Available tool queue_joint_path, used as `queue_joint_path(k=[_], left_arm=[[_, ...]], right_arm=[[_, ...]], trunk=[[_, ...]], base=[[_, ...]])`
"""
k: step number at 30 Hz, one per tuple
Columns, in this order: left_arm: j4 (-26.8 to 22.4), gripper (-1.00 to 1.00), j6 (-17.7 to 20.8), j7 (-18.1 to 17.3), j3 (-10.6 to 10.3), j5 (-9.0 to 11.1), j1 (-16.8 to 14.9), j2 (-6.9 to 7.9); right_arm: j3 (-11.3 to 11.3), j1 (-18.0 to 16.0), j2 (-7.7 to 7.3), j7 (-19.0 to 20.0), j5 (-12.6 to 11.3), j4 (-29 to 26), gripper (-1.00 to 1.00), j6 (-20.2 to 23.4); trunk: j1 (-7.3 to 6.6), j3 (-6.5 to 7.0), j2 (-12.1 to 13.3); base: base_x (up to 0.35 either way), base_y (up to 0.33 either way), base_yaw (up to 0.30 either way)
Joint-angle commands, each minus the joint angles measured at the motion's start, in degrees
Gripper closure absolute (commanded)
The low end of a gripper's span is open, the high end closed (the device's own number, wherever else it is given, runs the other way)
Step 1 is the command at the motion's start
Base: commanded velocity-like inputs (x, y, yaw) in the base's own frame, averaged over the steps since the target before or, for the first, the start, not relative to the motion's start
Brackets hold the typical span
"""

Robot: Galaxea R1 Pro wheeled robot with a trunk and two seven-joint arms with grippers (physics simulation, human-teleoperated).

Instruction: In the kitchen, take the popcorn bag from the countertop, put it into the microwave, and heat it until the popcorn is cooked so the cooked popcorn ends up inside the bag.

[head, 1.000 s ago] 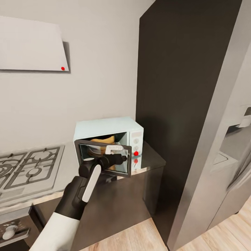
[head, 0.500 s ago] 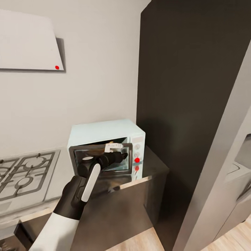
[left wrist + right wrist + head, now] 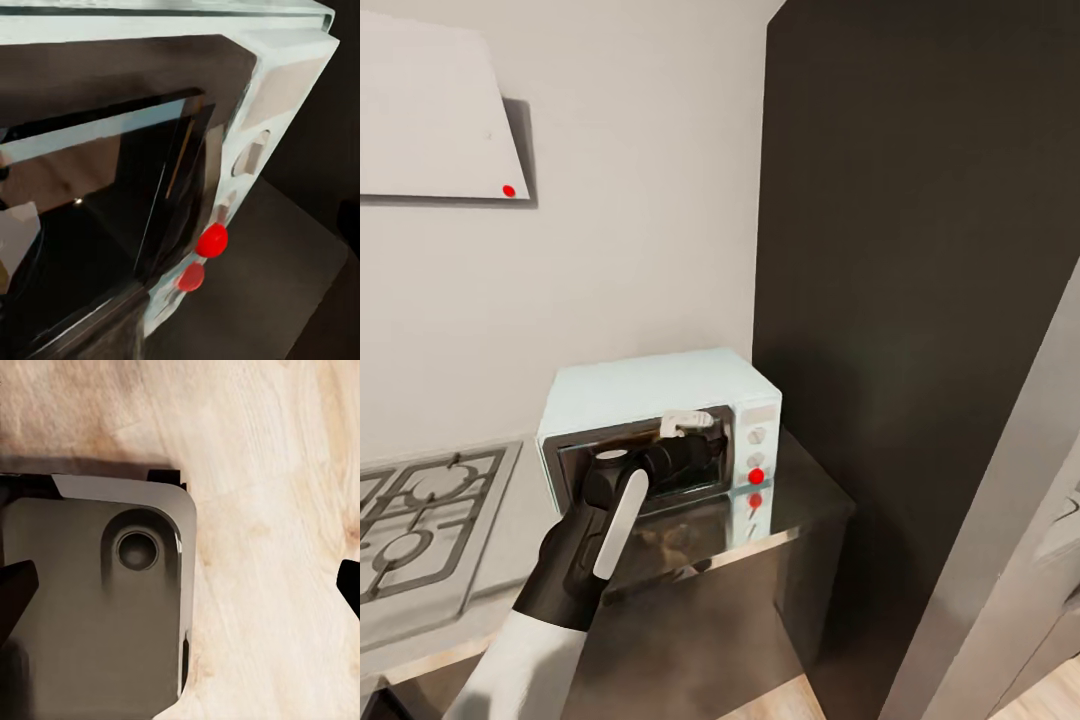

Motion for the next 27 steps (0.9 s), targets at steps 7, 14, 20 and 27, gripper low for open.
queue_joint_path(k=[7, 14, 20, 27], left_arm=[[0.0, -1.00, 0.3, -0.3, 0.1, -0.2, 0.0, -0.03], [-0.1, -1.00, 0.5, 0.5, 0.0, -0.1, -0.1, -0.10], [-0.1, -1.00, 0.5, 2.5, 0.0, 0.3, 0.0, -0.11], [0.0, -1.00, 0.5, 2.5, -0.1, 0.5, 0.0, -0.20]], right_arm=[[-0.4, -0.1, -0.04, 0.1, 0.5, 0.2, -1.00, -0.3], [-0.4, -0.1, -0.04, 0.1, 0.5, 0.2, -1.00, -0.3], [-0.4, -0.1, -0.04, 0.2, 0.6, 0.2, -1.00, -0.3], [-0.3, -0.1, -0.04, 0.1, 0.5, 0.2, -1.00, -0.3]], trunk=[[0.02, -0.07, 0.0], [0.02, -0.07, 0.0], [0.02, -0.07, 0.0], [0.02, -0.07, 0.0]], base=[[0.111, 0.000, 0.000], [-0.170, 0.000, 0.000], [-0.342, 0.000, 0.000], [-0.344, 0.000, 0.000]])
